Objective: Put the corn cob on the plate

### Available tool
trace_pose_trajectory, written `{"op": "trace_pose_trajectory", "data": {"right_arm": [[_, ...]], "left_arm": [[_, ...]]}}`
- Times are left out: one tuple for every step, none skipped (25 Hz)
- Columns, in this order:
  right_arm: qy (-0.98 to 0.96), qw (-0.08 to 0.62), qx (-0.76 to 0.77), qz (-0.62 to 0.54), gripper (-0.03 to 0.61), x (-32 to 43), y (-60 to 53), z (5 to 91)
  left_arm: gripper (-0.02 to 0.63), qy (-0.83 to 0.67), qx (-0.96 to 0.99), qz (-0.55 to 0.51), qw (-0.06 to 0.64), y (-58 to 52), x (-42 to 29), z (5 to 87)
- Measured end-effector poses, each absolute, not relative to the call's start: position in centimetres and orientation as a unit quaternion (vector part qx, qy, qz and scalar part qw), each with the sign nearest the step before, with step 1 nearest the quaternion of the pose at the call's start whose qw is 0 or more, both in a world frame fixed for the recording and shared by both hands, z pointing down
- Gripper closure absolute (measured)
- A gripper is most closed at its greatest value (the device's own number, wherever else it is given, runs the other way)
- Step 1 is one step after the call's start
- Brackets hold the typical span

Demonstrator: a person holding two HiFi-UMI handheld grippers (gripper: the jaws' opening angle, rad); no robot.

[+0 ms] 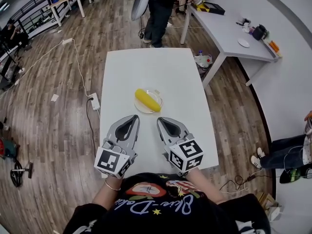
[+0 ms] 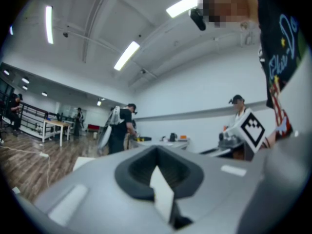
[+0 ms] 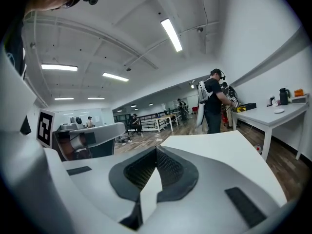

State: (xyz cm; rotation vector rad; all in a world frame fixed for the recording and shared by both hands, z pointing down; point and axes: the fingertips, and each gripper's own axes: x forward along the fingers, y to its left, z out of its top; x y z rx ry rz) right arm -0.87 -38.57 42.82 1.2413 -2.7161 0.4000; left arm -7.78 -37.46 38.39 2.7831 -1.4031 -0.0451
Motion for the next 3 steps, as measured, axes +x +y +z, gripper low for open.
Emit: {"op": "trace_pose_trajectory", "data": {"right_arm": [[-0.900, 0.067, 0.411, 0.131, 0.565, -0.79, -38.50, 42.89], [-0.900, 0.071, 0.410, 0.128, 0.565, -0.71, -38.43, 42.94], [-0.901, 0.075, 0.410, 0.125, 0.565, -0.64, -38.36, 42.98]], "left_arm": [[0.623, -0.450, 0.893, -0.013, 0.010, -37.35, -7.70, 38.46], [0.623, -0.450, 0.893, -0.011, 0.009, -37.26, -7.63, 38.53], [0.623, -0.450, 0.893, -0.009, 0.007, -37.17, -7.56, 38.61]]}}
